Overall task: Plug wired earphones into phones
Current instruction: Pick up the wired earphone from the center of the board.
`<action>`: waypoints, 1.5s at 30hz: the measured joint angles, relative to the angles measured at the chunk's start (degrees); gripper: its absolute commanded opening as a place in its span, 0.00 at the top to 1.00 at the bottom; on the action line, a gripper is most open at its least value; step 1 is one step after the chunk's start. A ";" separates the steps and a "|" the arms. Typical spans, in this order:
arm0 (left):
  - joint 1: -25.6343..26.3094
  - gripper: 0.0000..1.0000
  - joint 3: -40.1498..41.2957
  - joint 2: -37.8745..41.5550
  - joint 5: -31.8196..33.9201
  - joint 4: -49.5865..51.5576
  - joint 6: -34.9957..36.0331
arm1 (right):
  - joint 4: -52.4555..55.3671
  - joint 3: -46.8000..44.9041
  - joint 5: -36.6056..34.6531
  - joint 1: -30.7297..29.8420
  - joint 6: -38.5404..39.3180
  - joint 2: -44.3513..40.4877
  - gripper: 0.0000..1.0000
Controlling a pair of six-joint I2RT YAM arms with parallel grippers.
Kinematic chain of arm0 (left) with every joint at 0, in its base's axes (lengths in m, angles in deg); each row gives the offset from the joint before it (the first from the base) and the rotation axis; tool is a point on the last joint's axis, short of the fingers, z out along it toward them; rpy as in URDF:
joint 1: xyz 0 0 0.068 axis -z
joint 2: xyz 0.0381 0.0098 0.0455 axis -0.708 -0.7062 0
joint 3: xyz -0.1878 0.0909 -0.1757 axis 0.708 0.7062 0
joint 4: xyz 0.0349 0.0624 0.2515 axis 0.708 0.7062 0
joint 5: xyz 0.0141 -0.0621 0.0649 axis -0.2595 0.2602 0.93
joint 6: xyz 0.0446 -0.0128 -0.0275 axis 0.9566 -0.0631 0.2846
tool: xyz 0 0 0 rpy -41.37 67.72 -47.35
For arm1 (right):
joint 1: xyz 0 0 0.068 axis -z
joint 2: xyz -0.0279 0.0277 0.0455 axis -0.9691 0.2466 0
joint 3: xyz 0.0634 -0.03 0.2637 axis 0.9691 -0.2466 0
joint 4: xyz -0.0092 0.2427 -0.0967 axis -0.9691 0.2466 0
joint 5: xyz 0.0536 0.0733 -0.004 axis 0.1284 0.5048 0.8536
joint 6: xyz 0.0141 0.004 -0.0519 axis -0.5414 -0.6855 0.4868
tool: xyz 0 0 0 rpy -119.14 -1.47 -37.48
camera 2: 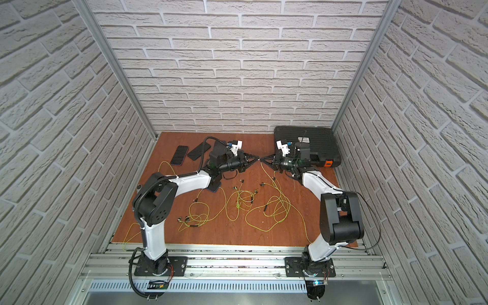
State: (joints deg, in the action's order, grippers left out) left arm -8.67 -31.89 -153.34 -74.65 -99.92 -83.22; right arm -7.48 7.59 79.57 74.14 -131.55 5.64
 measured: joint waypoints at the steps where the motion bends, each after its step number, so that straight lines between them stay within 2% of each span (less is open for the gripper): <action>1: 0.00 1.00 0.00 0.00 0.02 0.02 0.02 | 0.02 0.00 0.00 -0.02 0.00 0.00 0.91; 6: 0.00 1.00 0.00 0.00 0.02 0.07 0.09 | 0.00 0.00 0.00 0.00 -0.33 0.00 0.84; 17: 0.00 1.00 0.00 0.00 0.02 0.07 0.09 | -0.50 0.00 0.07 -0.02 -1.53 0.00 0.85; 26: 0.04 1.00 -0.02 0.00 0.00 0.09 0.09 | -1.38 0.02 0.57 -0.09 -2.21 0.63 0.80; 33: 0.07 1.00 -0.02 0.00 0.02 0.07 0.07 | -1.81 0.02 0.87 -0.33 -2.51 0.98 0.89; 45: 0.04 1.00 -0.02 0.00 0.07 0.07 0.09 | -1.70 0.13 0.87 -0.35 -2.49 1.03 0.91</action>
State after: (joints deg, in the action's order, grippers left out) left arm -8.63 -31.91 -153.34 -74.58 -99.86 -83.13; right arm -9.19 7.73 80.45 73.79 -134.05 6.67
